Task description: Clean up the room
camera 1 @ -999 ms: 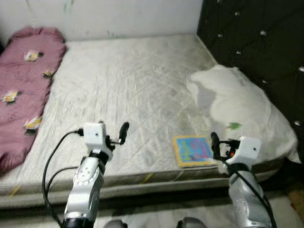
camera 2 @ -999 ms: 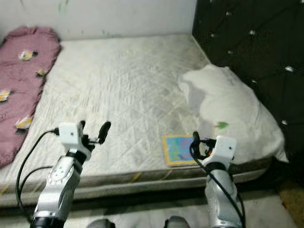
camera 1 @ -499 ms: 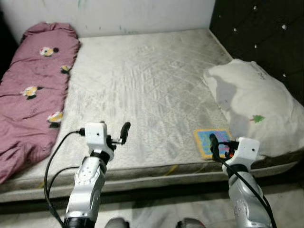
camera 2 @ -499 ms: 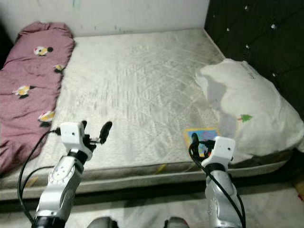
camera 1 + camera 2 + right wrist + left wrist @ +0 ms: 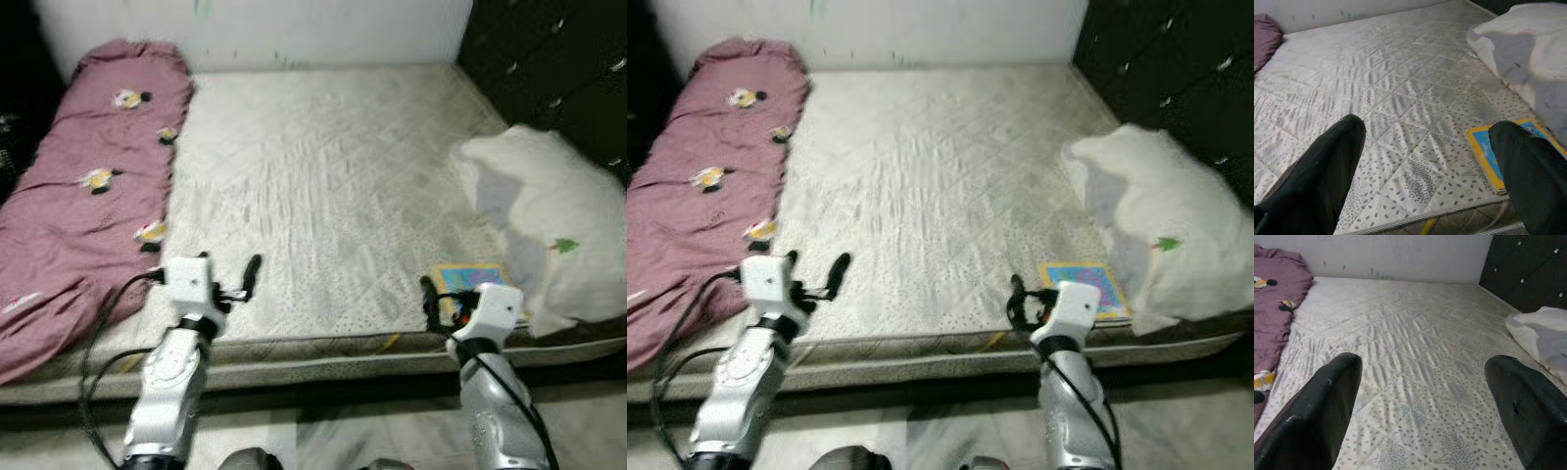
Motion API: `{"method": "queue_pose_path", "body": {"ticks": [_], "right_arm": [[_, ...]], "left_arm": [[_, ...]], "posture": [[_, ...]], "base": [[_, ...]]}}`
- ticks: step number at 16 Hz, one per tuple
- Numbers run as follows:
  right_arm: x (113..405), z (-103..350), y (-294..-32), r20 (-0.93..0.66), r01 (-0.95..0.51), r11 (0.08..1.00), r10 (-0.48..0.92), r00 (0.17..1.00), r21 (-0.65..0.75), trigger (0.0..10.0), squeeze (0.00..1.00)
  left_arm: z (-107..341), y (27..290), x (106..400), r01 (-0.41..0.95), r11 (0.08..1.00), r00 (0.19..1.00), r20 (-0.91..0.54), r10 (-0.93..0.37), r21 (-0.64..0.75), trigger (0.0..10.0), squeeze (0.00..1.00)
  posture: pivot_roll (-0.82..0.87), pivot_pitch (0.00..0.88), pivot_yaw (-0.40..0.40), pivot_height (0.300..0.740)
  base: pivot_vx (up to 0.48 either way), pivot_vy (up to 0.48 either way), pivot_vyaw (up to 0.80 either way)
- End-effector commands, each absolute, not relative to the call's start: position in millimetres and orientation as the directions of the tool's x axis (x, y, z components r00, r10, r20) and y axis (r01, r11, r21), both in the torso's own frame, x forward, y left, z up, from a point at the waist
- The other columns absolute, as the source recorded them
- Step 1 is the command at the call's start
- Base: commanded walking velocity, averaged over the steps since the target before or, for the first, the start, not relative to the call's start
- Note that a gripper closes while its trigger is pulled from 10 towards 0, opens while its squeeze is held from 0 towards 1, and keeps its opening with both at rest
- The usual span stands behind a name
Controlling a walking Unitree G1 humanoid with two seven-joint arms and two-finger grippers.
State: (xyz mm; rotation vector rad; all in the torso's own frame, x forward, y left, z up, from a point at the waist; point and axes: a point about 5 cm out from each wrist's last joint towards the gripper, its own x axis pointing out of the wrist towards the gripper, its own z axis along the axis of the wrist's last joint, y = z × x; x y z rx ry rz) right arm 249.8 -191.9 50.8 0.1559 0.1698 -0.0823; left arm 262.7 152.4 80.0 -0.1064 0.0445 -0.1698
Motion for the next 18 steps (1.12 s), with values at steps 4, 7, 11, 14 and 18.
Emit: {"method": "queue_pose_path", "body": {"ticks": [4,7,11,14,18], "right_arm": [[250.7,52.9,-194.1,-0.167,0.098,0.985,-0.073,0.983,0.144,10.0,0.00],[250.7,52.8,-193.8,-0.167,0.097,0.985,-0.072,0.983,0.144,10.0,0.00],[250.3,52.5,-193.9,-0.168,0.096,0.985,-0.071,0.983,0.142,10.0,0.00],[249.6,51.9,-194.1,-0.171,0.096,0.985,-0.072,0.983,0.140,10.0,0.00],[249.0,51.1,-194.6,-0.177,0.096,0.985,-0.071,0.982,0.141,10.0,0.00]], "left_arm": [[83.8,149.9,264.1,0.184,0.977,0.982,-0.017,-0.187,-0.107,10.0,0.00],[83.6,150.2,264.6,0.184,0.977,0.982,-0.019,-0.187,-0.104,10.0,0.00],[82.8,149.7,263.9,0.183,0.978,0.982,-0.023,-0.186,-0.103,10.0,0.00],[78.3,151.2,262.8,0.137,0.988,0.989,-0.044,-0.140,-0.072,10.0,0.00],[71.5,151.6,259.0,0.148,0.986,0.985,-0.077,-0.155,-0.081,10.0,0.00]], "posture": [[-0.06,0.049,0.030,0.740],[-0.06,0.049,0.028,0.740],[-0.05,0.050,0.027,0.740],[-0.05,0.052,0.026,0.740],[-0.05,0.057,0.022,0.740]], "base": [[0.333,0.000,0.00],[0.316,0.000,0.00],[0.306,0.000,0.00],[0.094,0.000,0.00],[0.000,0.120,0.00]]}}
